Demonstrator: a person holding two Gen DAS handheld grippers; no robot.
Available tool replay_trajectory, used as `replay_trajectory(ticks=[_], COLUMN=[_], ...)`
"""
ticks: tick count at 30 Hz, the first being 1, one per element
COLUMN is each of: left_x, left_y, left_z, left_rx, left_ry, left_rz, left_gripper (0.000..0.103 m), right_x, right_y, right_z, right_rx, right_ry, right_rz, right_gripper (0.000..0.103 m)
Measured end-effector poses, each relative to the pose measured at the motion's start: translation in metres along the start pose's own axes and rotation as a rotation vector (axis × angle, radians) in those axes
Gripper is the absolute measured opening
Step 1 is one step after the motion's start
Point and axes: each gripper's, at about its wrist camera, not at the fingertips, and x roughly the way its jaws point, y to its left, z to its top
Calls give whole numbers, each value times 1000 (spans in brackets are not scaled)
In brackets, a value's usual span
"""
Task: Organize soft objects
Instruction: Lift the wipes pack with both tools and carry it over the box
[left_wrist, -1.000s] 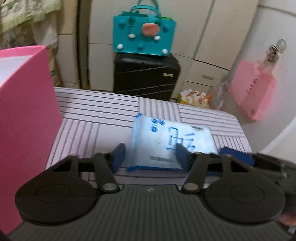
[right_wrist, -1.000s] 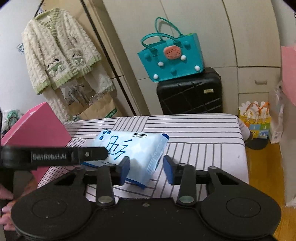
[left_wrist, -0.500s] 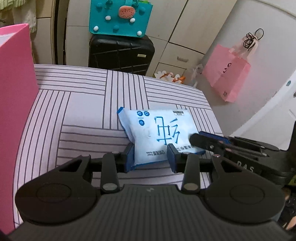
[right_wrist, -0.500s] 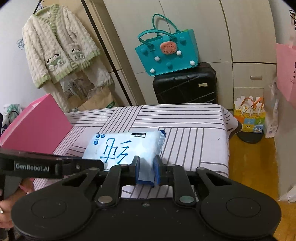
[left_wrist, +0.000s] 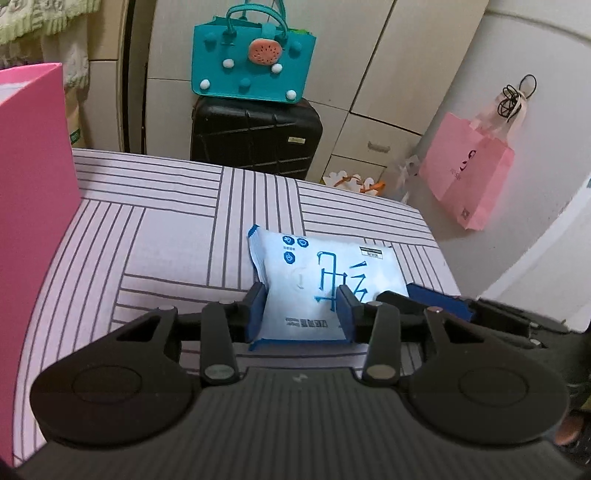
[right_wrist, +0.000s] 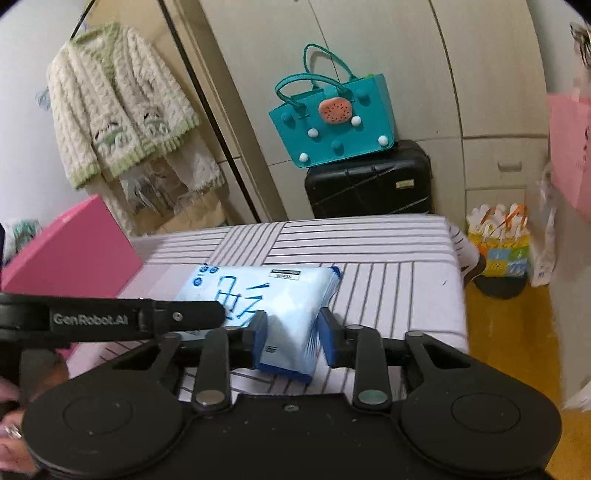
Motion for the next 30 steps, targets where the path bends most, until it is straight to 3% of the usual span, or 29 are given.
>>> replay_trajectory(ticks=[4,9,14,19,30], left_x=[-8,-38,-79,-112,-180], left_y=[-3,-11,-21,-16,11], left_z=[-2,-13,-27,-42,-75], left_rx=[20,54,153,197,245], left_ry=[-11,-42,-66,-63,-25], left_rz=[-3,-26,-8,-29,-110], left_gripper=[30,30,30,30,30], right_x=[-3,-20,-45,-69,-114], right_y=[1,13,29,51,119], right_z=[-1,-7,-30,-46,-69], right_rx=[24,22,65,75,-54], right_ry=[1,25,4,-15,7], right_rz=[2,16,57,69,51], right_gripper=[25,24,24,26,38])
